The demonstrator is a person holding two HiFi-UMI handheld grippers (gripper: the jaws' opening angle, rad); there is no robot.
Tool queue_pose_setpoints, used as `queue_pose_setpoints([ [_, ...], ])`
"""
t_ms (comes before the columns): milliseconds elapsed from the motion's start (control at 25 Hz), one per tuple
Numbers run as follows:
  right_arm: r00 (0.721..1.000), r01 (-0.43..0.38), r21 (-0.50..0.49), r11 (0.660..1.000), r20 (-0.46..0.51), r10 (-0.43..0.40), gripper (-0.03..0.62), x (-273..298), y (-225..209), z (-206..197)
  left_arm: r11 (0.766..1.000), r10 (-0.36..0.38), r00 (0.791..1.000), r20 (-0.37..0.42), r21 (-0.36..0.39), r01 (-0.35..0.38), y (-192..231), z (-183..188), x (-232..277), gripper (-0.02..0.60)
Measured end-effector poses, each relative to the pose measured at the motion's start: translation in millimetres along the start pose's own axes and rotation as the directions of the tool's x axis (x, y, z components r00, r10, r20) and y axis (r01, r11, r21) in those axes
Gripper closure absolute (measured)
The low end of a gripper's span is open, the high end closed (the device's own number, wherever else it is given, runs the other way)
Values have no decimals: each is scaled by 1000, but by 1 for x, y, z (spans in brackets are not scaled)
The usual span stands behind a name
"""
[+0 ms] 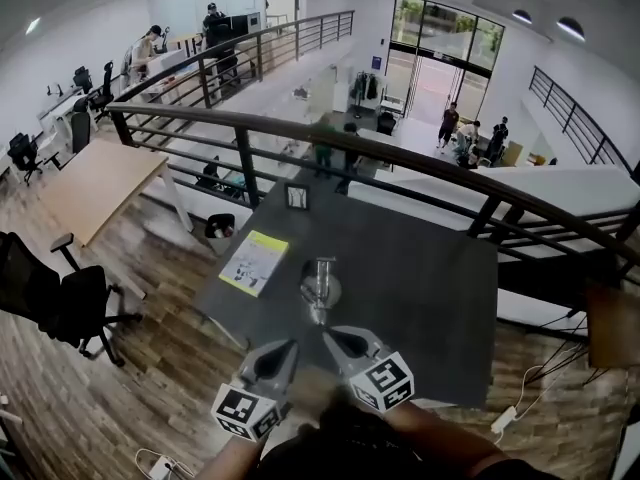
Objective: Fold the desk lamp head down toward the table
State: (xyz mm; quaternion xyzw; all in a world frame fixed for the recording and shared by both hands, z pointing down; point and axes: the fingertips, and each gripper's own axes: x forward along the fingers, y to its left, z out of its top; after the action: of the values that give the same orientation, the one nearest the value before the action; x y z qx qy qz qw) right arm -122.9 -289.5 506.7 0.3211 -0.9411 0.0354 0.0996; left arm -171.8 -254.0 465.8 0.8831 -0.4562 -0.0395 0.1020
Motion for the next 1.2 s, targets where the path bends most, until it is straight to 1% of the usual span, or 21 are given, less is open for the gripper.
queue_pose_setpoints([
  [80, 1000, -11, -53, 999, 8, 12, 590, -11, 20, 4, 1000, -3, 1000, -4, -3, 3, -8, -5, -11, 580],
  [200, 999, -23, -79, 997, 25, 25, 591, -31, 39, 11, 1000, -5, 1000, -11, -4, 5, -24, -6, -22, 580],
  [320, 999, -12, -98, 995, 39, 16, 591, -49, 44, 13, 1000, -10, 1000, -9, 0, 10, -39, -9, -27, 580],
  [480, 998, -4, -84, 996, 62, 9, 591, -60, 36, 6, 1000, -14, 1000, 10, 22, 14, -49, -14, -22, 580],
  [600, 997, -15, -54, 998, 74, 19, 591, -105, 40, 10, 1000, -9, 1000, 24, 26, 8, -95, -11, -28, 580],
  [680, 996, -37, -38, 999, 76, 39, 591, -138, 48, 12, 1000, 7, 1000, 26, 18, -8, -129, -10, -35, 580],
  [800, 993, -70, -29, 997, 89, 72, 591, -176, 57, 13, 999, 32, 999, 35, 23, -33, -168, -8, -42, 580],
  [960, 991, -89, -14, 996, 95, 90, 591, -218, 64, 6, 999, 33, 998, 49, 13, -34, -210, -18, -49, 580],
  [1200, 991, -102, -12, 995, 80, 102, 591, -268, 75, -10, 1000, 7, 1000, 19, -12, -7, -273, -34, -59, 580],
])
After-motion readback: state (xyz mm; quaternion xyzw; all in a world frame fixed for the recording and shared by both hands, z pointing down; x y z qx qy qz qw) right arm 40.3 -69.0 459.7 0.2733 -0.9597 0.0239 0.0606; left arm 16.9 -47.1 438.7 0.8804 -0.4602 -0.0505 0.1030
